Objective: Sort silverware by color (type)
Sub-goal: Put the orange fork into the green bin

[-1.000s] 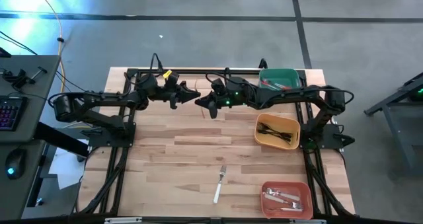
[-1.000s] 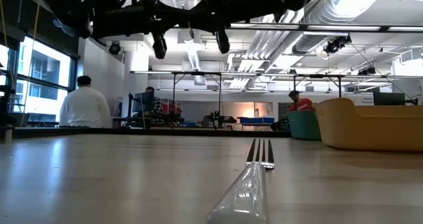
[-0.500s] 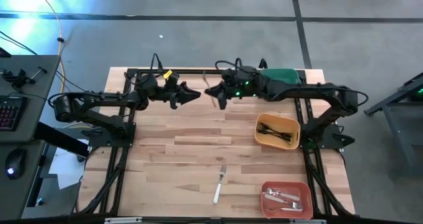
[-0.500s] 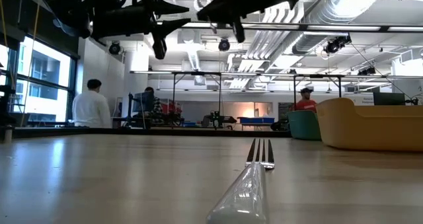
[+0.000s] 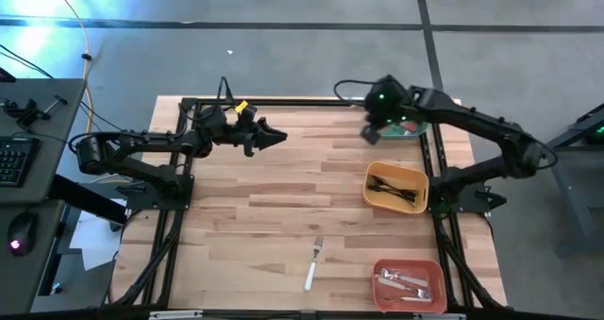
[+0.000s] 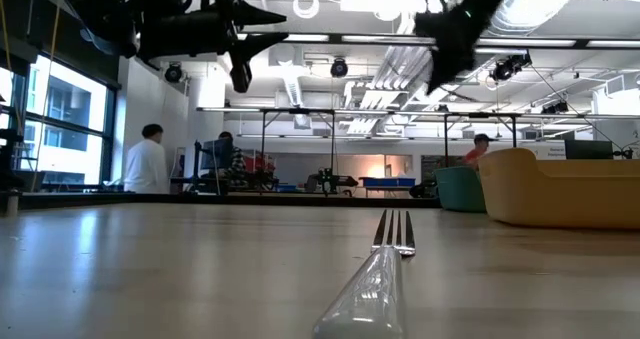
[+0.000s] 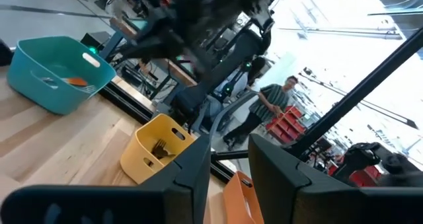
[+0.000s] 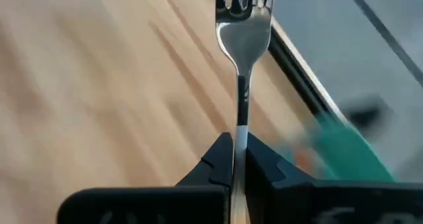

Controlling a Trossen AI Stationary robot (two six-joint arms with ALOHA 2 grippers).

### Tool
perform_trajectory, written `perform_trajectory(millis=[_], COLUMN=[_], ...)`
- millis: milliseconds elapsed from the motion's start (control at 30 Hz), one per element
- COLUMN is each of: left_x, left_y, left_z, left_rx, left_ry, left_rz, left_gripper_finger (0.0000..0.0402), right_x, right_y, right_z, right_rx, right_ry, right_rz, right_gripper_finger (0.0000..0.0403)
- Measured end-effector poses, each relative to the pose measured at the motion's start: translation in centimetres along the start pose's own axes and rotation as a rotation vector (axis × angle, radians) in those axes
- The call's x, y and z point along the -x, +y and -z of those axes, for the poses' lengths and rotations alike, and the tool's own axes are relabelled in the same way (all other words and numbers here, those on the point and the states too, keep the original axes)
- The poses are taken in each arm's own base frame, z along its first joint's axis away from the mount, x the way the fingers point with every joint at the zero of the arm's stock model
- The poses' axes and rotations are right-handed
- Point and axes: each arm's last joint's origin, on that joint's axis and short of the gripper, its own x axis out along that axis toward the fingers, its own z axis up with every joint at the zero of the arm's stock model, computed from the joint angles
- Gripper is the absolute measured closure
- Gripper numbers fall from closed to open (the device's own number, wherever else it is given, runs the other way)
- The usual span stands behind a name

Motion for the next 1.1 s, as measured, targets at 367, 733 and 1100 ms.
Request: perform_trajectory(millis=[367,733,1100], left_x=[0.0,0.0,0.0], left_y=[0.1,0.2,0.3], left_z=[0.2,0.2,0.3], left_rx=[0.011,0.011,-0.020], left_ry=[0.015,0.012,0.019], left_rz=[-0.014,-0.020,-0.039], left_gripper_finger=[0.0310,0.0310,0.0310], right_x=[-5.3,-6.8,-7.9], right_y=[-7.6,-10.2,-10.2], right_z=[9.3,10.8,12.6], right_rx=[0.043,0.004,0.058], right_ry=[0.398,0.294,0.311], right_rz=[0.248,0.408,0.393], right_gripper_finger=[0.0403,0.0403,0.0403])
